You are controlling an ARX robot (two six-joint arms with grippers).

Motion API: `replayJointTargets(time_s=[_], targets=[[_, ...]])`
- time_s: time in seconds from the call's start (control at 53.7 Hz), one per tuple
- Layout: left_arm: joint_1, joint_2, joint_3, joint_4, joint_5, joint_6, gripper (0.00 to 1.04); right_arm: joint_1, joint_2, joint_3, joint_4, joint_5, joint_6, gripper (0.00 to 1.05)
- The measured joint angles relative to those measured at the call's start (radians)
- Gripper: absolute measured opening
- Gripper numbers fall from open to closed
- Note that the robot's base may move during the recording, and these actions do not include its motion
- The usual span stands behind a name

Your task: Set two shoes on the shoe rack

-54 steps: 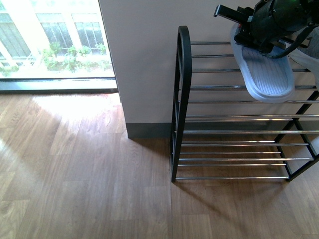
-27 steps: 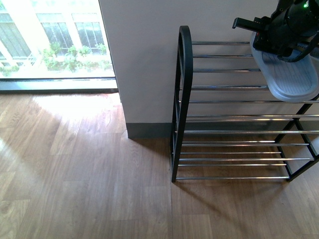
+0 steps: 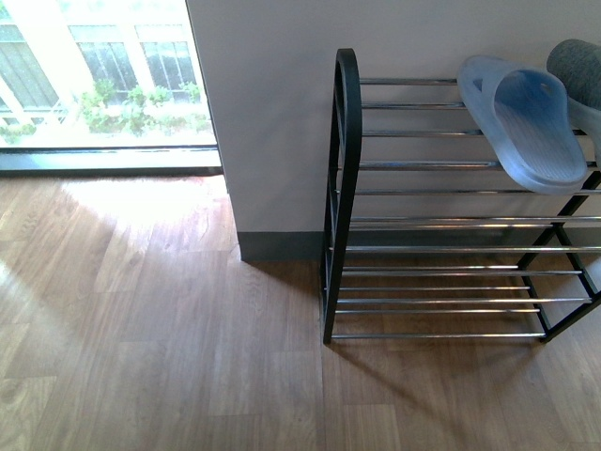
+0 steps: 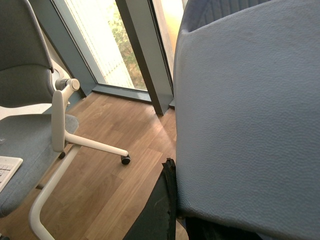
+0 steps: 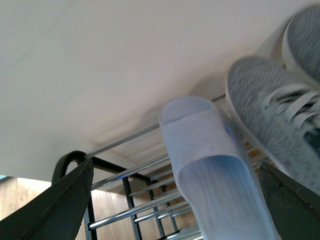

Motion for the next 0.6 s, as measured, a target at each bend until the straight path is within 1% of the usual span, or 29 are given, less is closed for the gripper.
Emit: replayJointTargets(time_s=[0.037, 0.056, 0.112, 0.13, 0.149, 0.167, 0.205, 0.223, 0.26, 0.279, 0.316, 0.335, 0.465, 0.484, 0.558, 0.595], targets=[[0.0, 0.0, 0.0, 0.0, 0.0, 0.0, 0.02, -0.002, -0.054, -0.041, 0.03, 0.03, -0.035, 0.95], [0.0, 0.0, 0.0, 0.0, 0.0, 0.0, 0.02, -0.004, -0.089, -0.068, 0.056, 0.053, -0.076, 0.95], [0.0, 0.0, 0.0, 0.0, 0.0, 0.0, 0.02, -0.007, -0.148, -0.115, 0.103, 0.07, -0.142, 0.96], [0.0, 0.0, 0.0, 0.0, 0.0, 0.0, 0.02, -0.013, -0.171, -0.14, 0.151, 0.05, -0.182, 0.93], [0.0, 0.0, 0.0, 0.0, 0.0, 0.0, 0.02, -0.017, -0.183, -0.156, 0.186, 0.032, -0.192, 0.92], [0.0, 0.0, 0.0, 0.0, 0.0, 0.0, 0.02, -0.023, -0.204, -0.188, 0.261, -0.004, -0.243, 0.88], [0.0, 0.0, 0.0, 0.0, 0.0, 0.0, 0.02, -0.029, -0.223, -0.22, 0.333, -0.037, -0.279, 0.85], [0.0, 0.0, 0.0, 0.0, 0.0, 0.0, 0.02, -0.034, -0.241, -0.256, 0.402, -0.064, -0.304, 0.82], [0.0, 0.0, 0.0, 0.0, 0.0, 0.0, 0.02, -0.039, -0.257, -0.29, 0.46, -0.077, -0.34, 0.78], [0.0, 0.0, 0.0, 0.0, 0.0, 0.0, 0.02, -0.041, -0.272, -0.327, 0.512, -0.086, -0.356, 0.75], [0.0, 0.0, 0.0, 0.0, 0.0, 0.0, 0.02, -0.044, -0.285, -0.363, 0.553, -0.095, -0.379, 0.71], [0.0, 0.0, 0.0, 0.0, 0.0, 0.0, 0.02, -0.047, -0.296, -0.397, 0.587, -0.102, -0.394, 0.68], [0.0, 0.0, 0.0, 0.0, 0.0, 0.0, 0.02, -0.058, -0.343, -0.551, 0.67, -0.121, -0.436, 0.5], [0.0, 0.0, 0.0, 0.0, 0.0, 0.0, 0.02, -0.063, -0.357, -0.587, 0.683, -0.124, -0.443, 0.45], [0.0, 0.0, 0.0, 0.0, 0.0, 0.0, 0.02, -0.074, -0.406, -0.673, 0.715, -0.131, -0.452, 0.31], [0.0, 0.0, 0.0, 0.0, 0.0, 0.0, 0.02, -0.08, -0.441, -0.718, 0.731, -0.136, -0.456, 0.22]])
